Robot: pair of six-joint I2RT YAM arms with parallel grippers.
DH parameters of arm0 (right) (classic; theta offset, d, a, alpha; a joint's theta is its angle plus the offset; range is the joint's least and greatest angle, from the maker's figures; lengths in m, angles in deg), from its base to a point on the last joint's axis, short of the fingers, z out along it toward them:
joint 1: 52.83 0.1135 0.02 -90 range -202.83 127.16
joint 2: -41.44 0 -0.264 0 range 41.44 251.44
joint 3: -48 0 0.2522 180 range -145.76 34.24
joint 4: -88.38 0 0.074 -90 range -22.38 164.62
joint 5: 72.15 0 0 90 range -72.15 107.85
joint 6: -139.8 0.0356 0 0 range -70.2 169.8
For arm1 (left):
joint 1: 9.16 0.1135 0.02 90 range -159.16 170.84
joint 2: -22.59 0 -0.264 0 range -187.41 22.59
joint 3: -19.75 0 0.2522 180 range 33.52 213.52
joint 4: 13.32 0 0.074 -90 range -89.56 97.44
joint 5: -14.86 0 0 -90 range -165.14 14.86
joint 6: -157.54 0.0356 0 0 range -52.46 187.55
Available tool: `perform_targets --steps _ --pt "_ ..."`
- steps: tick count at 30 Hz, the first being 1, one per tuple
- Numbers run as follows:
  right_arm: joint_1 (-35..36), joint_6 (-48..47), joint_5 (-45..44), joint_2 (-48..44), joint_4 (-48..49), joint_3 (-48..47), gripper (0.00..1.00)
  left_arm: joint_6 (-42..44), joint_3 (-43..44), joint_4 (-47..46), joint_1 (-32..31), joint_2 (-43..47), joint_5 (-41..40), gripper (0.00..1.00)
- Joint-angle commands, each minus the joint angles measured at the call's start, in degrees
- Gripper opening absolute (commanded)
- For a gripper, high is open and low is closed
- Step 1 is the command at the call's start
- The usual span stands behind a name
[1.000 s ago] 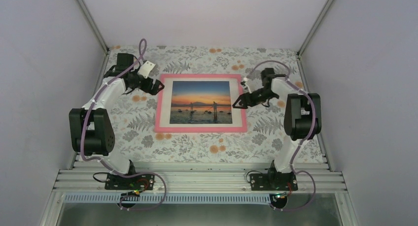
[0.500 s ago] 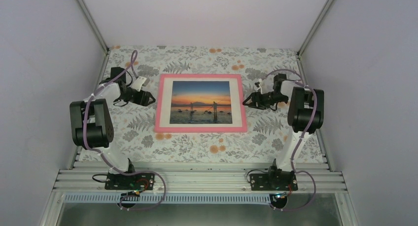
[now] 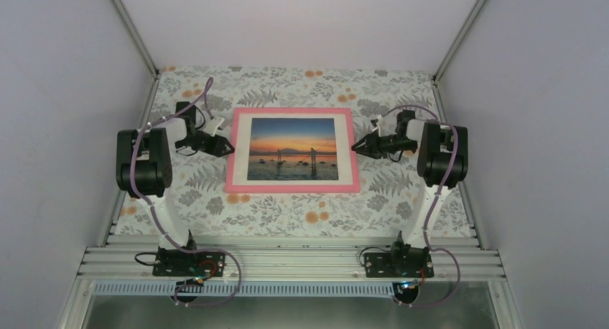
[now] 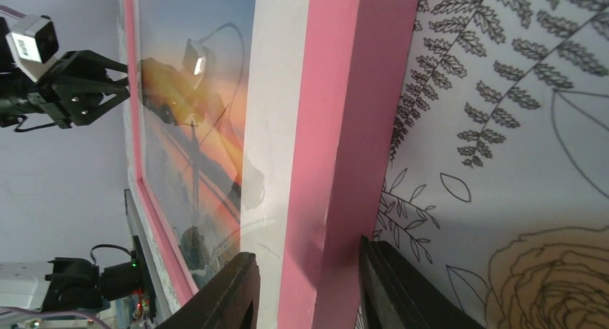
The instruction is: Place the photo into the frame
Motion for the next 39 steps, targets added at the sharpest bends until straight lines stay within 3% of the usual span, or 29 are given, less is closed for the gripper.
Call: perform_targets --steps 1,7,19,39 --pt "-0.19 0.55 -13.87 7.12 0.31 2.47 0.37 1.04 0.48 -1.73 -0.90 -3.57 -0.44 0.44" --pt "-0.34 -1.78 -16.36 8.25 -2.47 2.10 0.32 4.02 -0.74 -0.44 -3.21 -3.69 -2.77 0.36" --pt "-0.46 -8.33 -17.67 4.49 -7.51 7.02 0.18 8.21 -6.50 1.58 -5.68 0.80 -5.20 0.31" --pt "-0.85 -10.04 -22.79 3.42 -8.90 7.69 0.21 11.00 -15.33 1.97 -7.34 5.95 -5.75 0.30"
